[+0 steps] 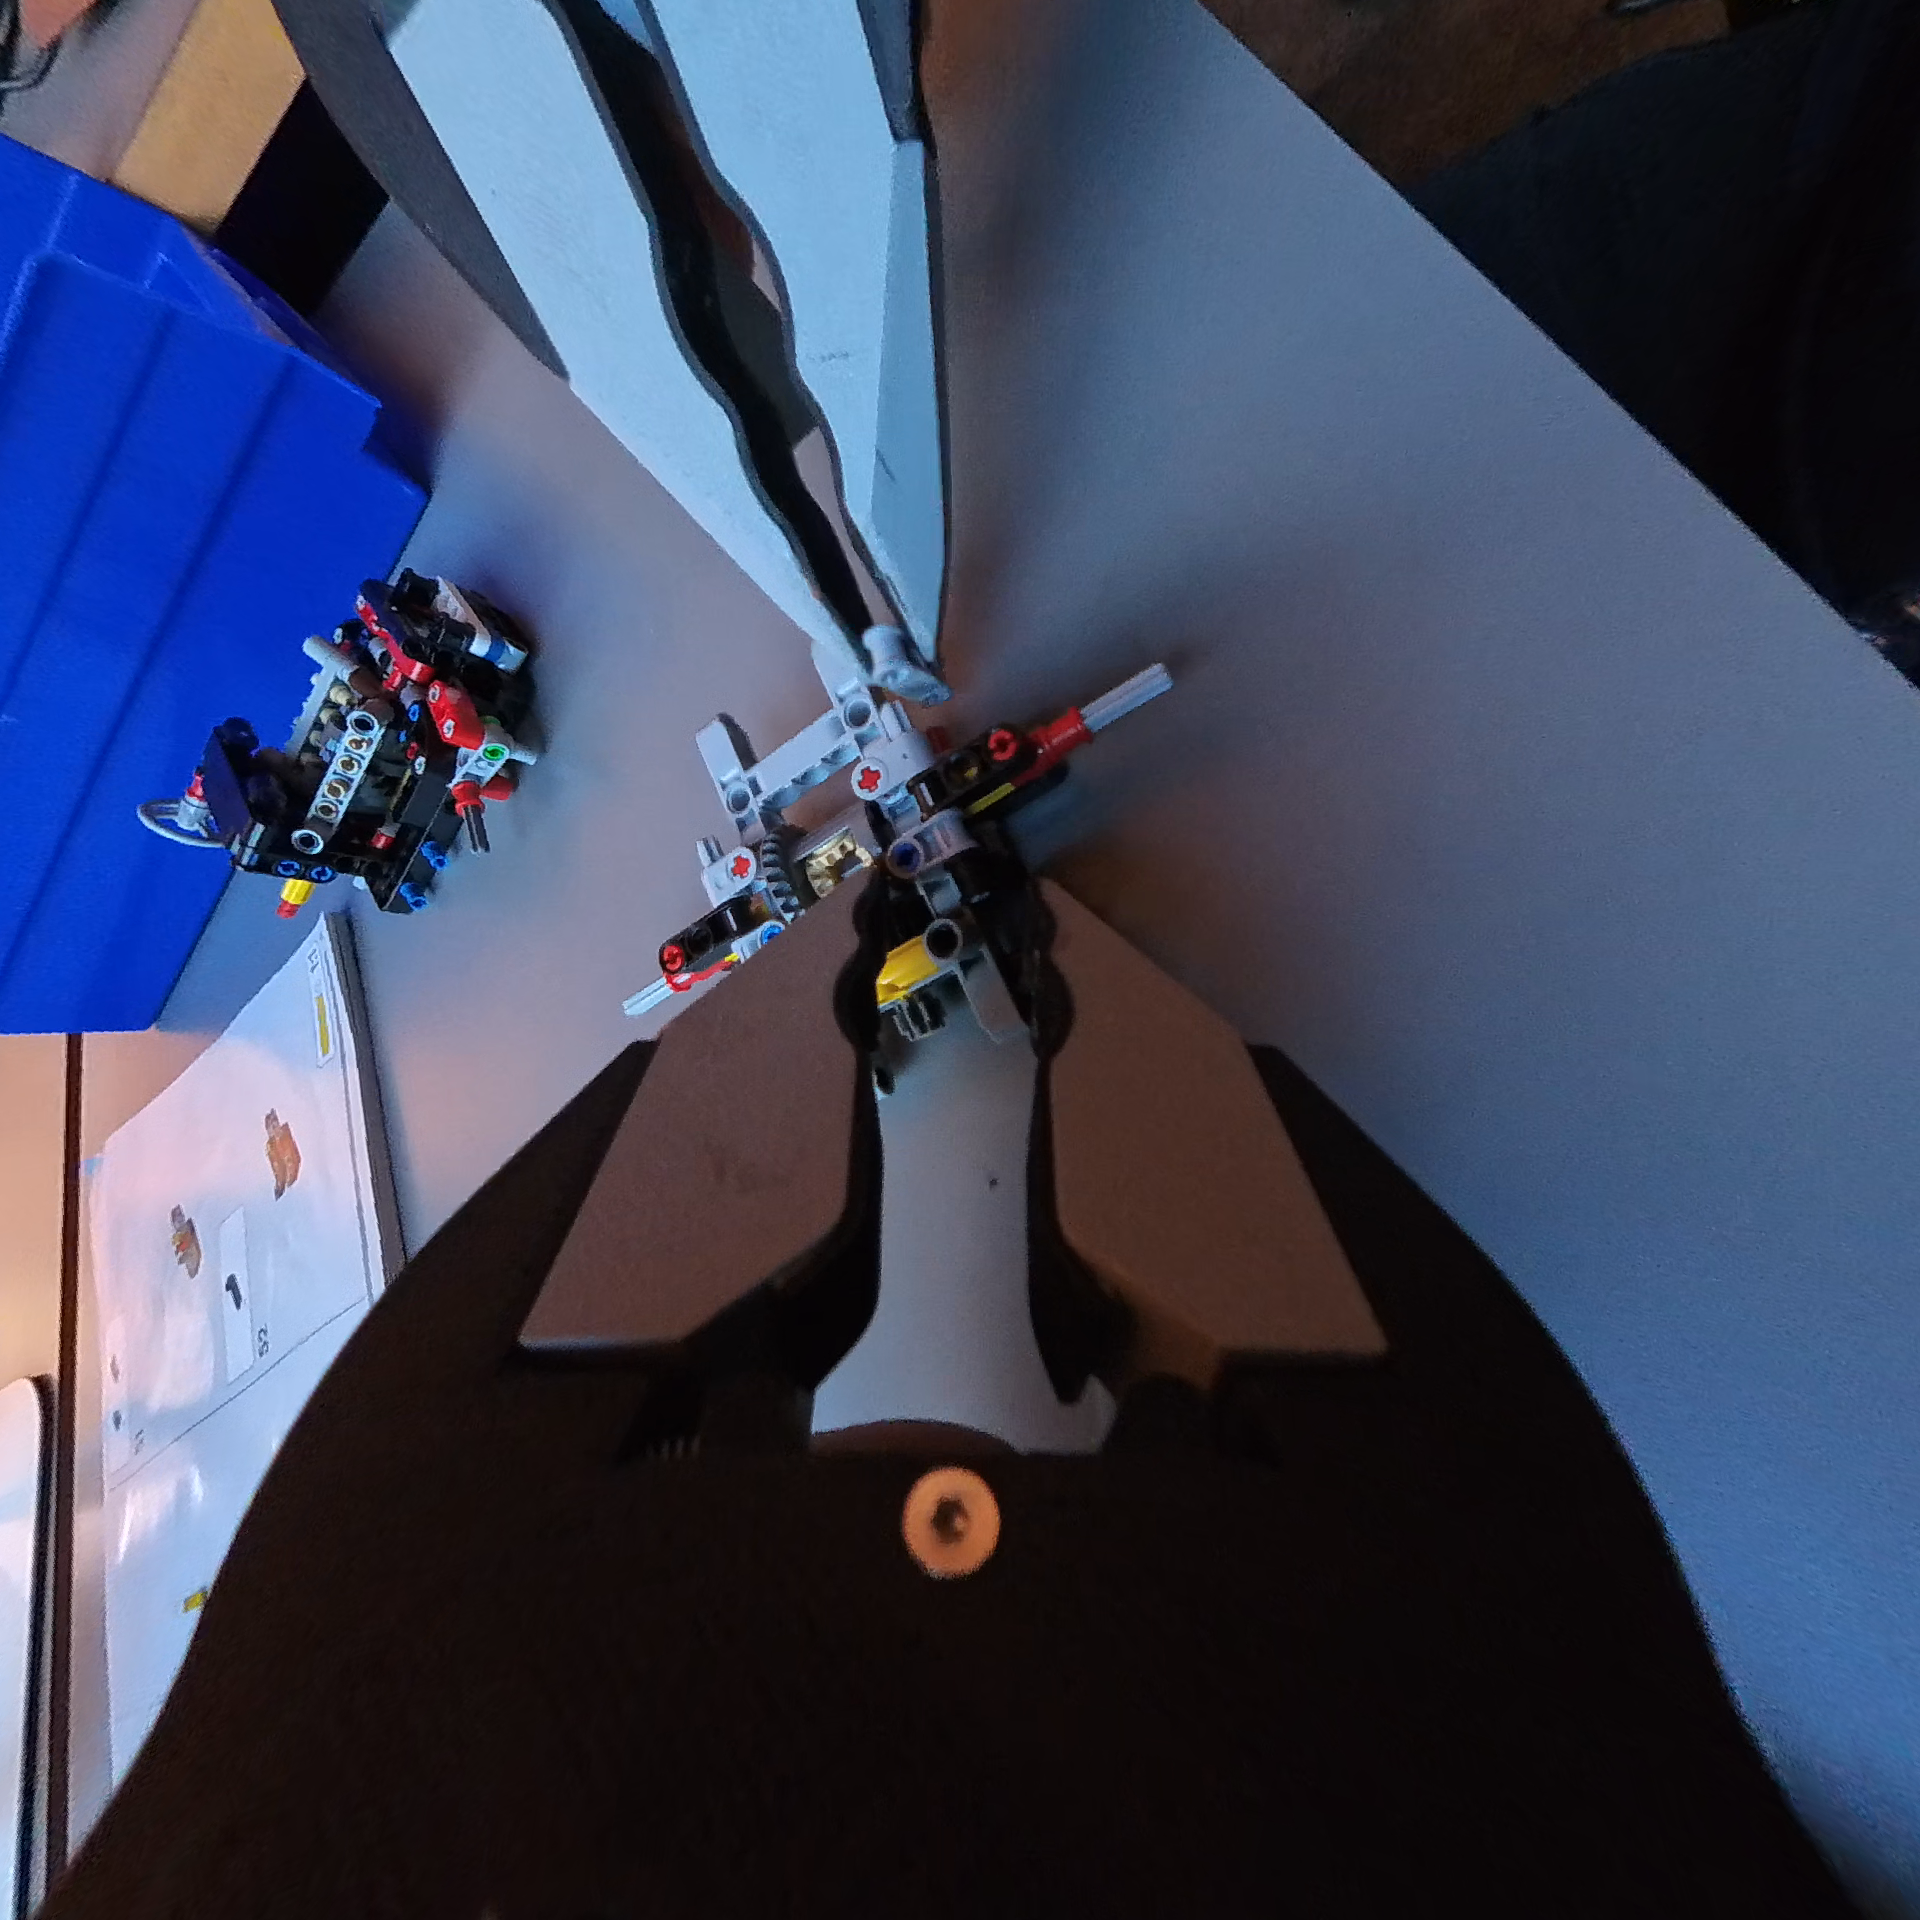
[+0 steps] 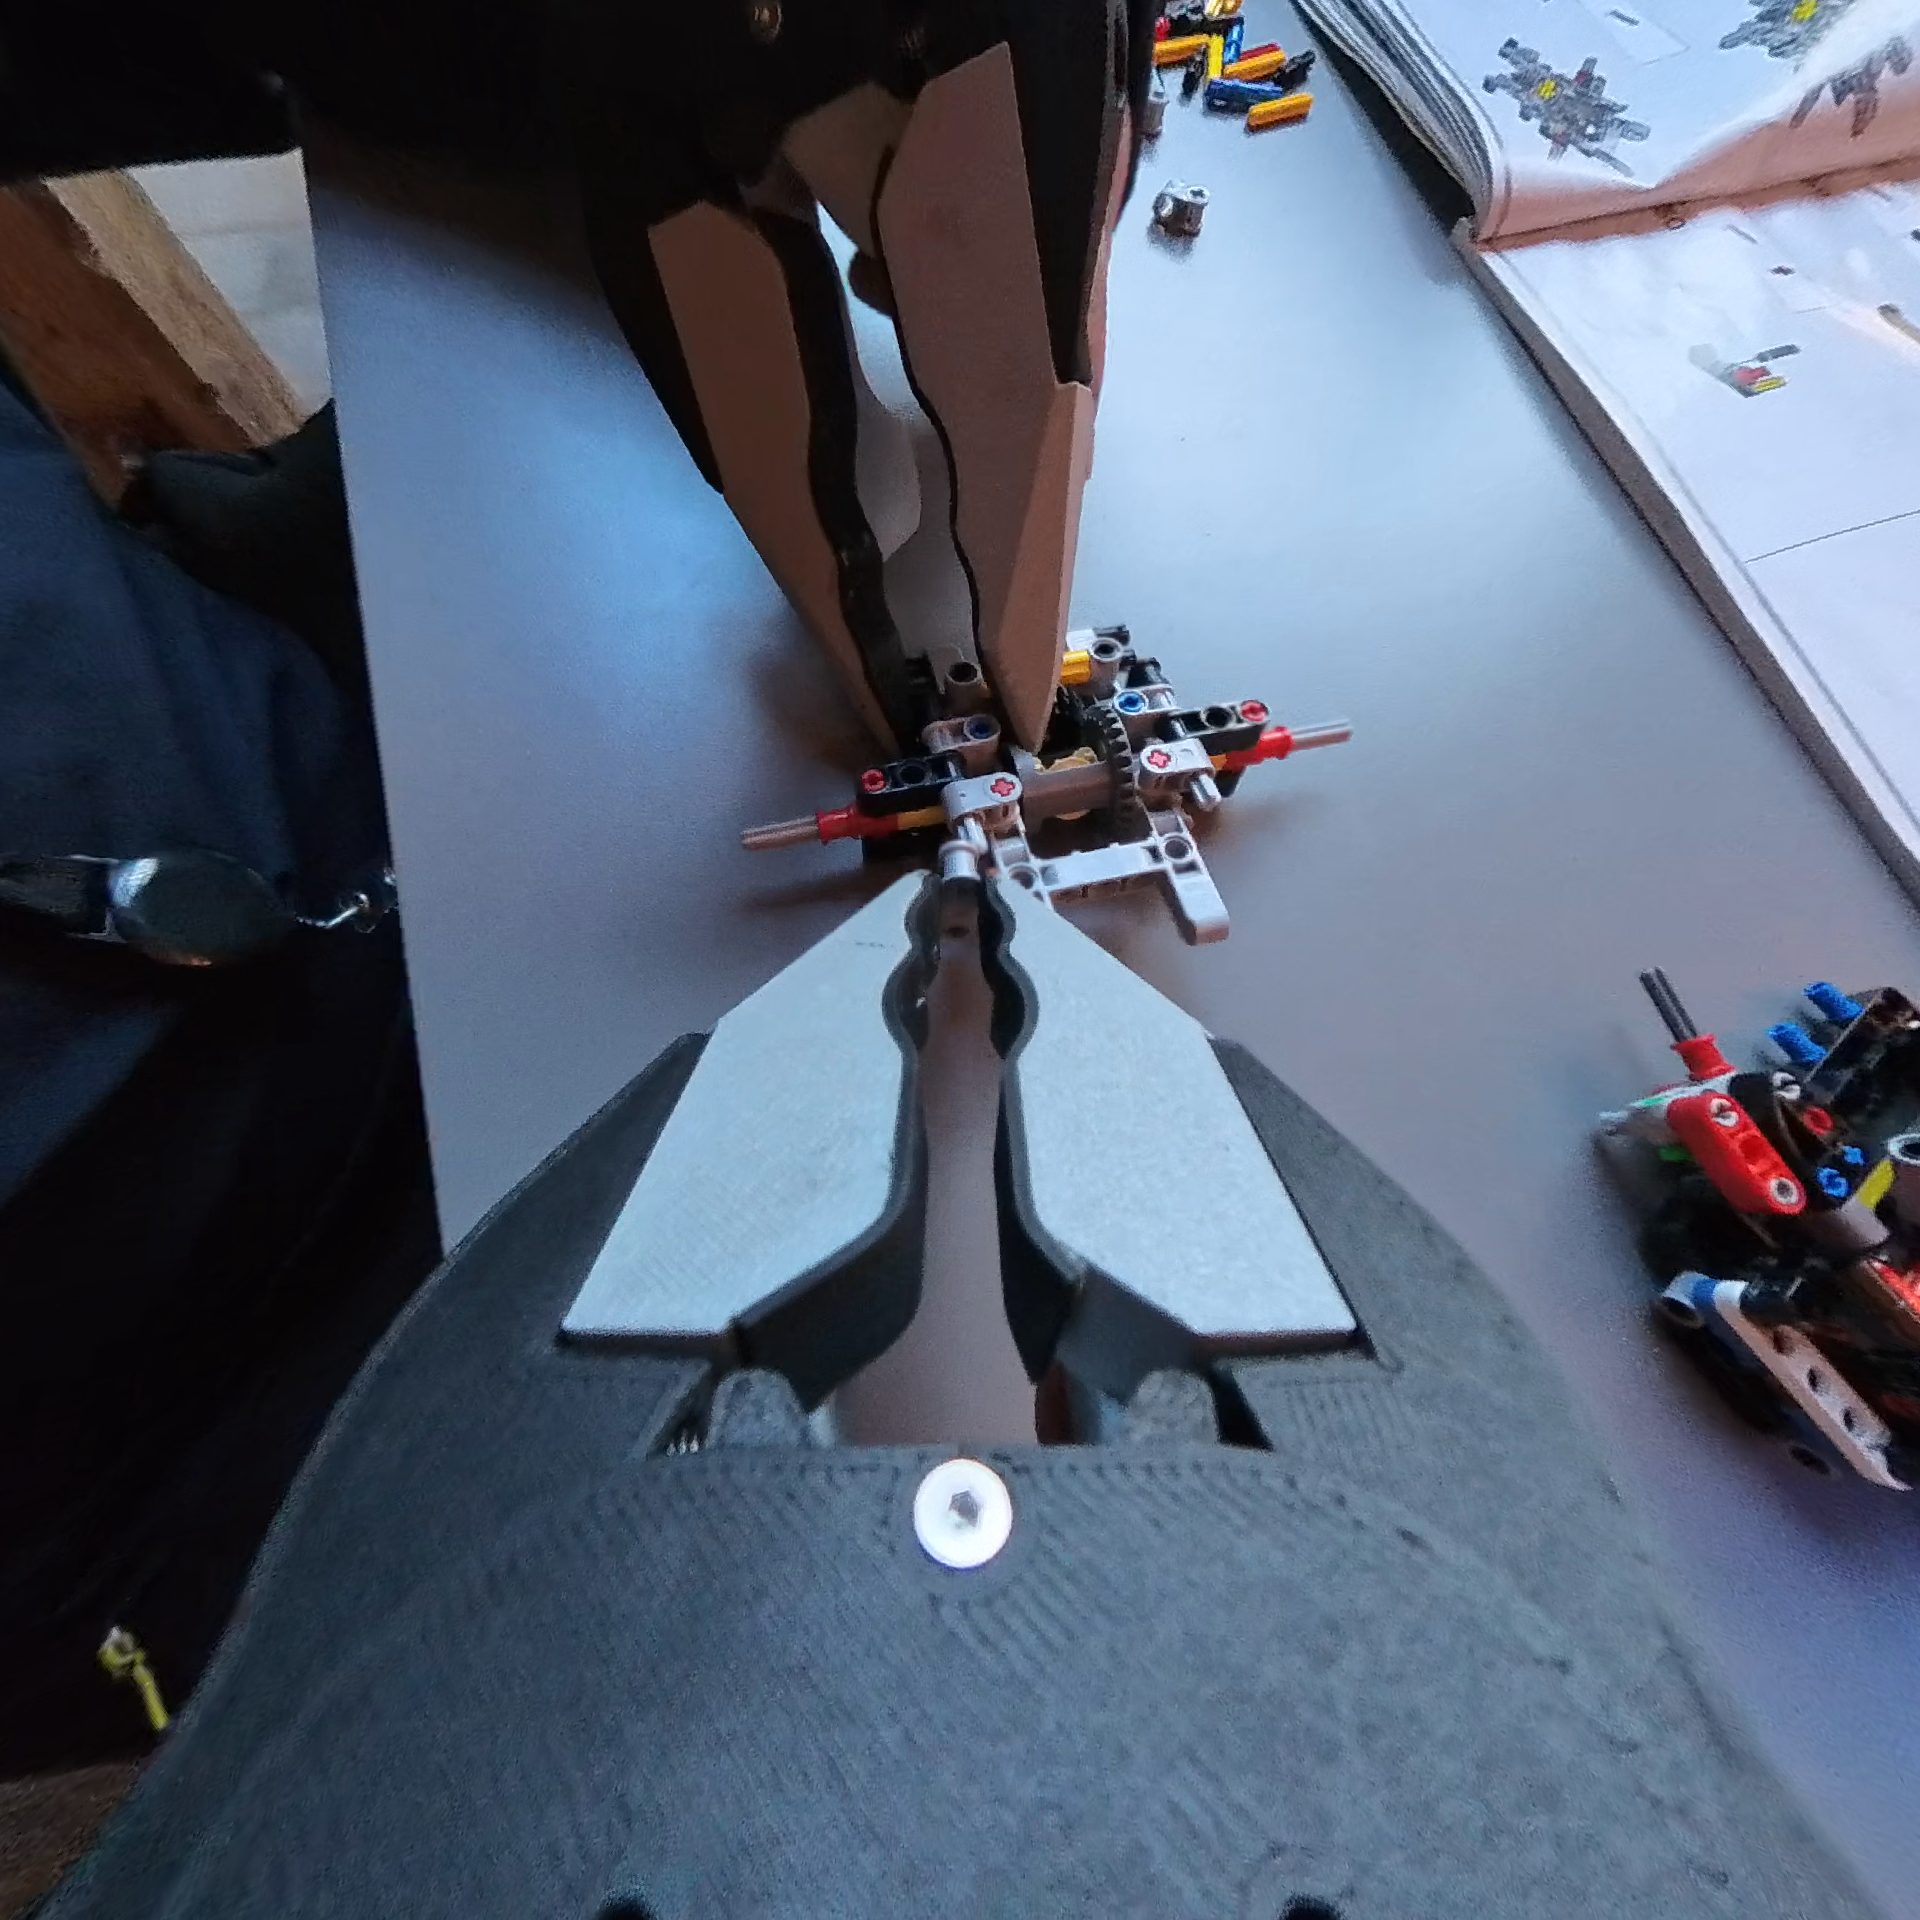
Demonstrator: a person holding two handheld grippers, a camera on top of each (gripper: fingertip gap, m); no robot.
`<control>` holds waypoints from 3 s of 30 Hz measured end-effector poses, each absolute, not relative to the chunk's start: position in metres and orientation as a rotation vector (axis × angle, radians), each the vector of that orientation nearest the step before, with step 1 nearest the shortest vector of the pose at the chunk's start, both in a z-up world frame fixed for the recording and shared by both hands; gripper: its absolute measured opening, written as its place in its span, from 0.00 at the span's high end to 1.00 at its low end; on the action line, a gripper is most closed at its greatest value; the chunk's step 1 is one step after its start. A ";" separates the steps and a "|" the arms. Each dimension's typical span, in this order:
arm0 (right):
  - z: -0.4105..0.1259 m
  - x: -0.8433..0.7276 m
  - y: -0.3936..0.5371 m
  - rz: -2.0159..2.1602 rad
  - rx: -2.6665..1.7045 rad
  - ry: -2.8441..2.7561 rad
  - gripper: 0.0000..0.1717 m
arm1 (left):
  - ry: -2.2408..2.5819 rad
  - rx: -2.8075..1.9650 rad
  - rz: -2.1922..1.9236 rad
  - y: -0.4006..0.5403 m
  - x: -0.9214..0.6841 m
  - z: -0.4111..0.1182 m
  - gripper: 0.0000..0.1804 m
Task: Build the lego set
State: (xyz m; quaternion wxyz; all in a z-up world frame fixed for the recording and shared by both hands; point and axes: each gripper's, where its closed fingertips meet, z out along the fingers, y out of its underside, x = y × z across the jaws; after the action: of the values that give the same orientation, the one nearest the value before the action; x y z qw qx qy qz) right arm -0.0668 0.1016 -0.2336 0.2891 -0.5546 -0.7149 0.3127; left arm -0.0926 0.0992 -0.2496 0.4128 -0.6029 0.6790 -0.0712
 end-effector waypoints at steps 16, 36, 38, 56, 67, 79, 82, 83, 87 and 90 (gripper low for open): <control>-0.237 -0.068 0.106 0.687 -1.524 -1.921 0.98 | 1.685 -1.476 -0.241 0.099 -0.091 -0.249 0.88; -0.235 -0.068 0.114 0.488 -1.655 -1.584 0.98 | 1.650 -1.484 -0.197 0.102 -0.092 -0.249 0.88; -0.233 -0.067 0.115 0.562 -1.680 -1.545 0.98 | 1.649 -1.484 -0.197 0.102 -0.092 -0.249 0.88; -0.233 -0.071 0.117 0.428 -1.571 -1.529 0.98 | 1.638 -1.485 -0.183 0.103 -0.093 -0.249 0.88; -0.229 -0.067 0.114 0.702 -1.657 -1.474 0.98 | 1.634 -1.479 -0.195 0.102 -0.092 -0.249 0.88; -0.233 -0.070 0.112 0.688 -1.646 -1.531 0.98 | 1.639 -1.473 -0.196 0.102 -0.092 -0.249 0.88; -0.238 -0.070 0.111 0.707 -1.660 -1.573 0.97 | 1.638 -1.474 -0.198 0.102 -0.092 -0.249 0.88; -0.242 -0.070 0.110 0.712 -1.688 -1.591 0.97 | 1.638 -1.474 -0.198 0.102 -0.092 -0.249 0.88; -0.244 -0.073 0.108 0.666 -1.673 -1.632 0.97 | 1.640 -1.472 -0.196 0.102 -0.091 -0.249 0.88; -0.244 -0.073 0.107 0.621 -1.638 -1.641 0.97 | 1.639 -1.472 -0.201 0.101 -0.091 -0.249 0.88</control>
State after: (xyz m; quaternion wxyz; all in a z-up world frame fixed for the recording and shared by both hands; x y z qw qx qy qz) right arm -0.0729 0.1075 -0.2444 0.3622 -0.6361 -0.6372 0.2411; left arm -0.0910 0.1015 -0.2489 0.4483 -0.5948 0.6623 -0.0811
